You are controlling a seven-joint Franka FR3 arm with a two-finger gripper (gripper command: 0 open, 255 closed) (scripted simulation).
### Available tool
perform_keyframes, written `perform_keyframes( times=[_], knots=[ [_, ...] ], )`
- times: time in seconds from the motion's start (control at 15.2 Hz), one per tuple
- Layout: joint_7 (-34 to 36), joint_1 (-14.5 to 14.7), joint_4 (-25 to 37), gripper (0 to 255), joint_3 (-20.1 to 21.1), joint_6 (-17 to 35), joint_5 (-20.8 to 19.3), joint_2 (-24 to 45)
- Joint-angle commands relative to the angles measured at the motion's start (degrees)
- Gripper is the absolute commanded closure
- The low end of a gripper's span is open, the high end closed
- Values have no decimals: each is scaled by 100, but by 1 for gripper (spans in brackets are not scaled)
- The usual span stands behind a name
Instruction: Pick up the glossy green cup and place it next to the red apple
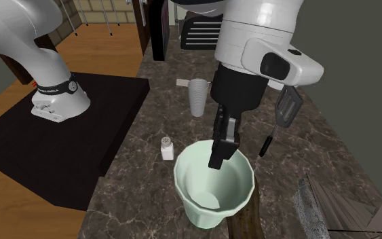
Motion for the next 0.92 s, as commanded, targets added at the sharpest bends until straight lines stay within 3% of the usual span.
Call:
perform_keyframes(
  times=[0.0, 0.66, 0.86],
  knots=[
    [-48, -2, 87, 255, -2, -131, 10, -54],
    [-226, 13, 509, 255, -1, -725, 48, -250],
    [146, 277, 177, 255, 99, -761, -23, -501]
  ],
)
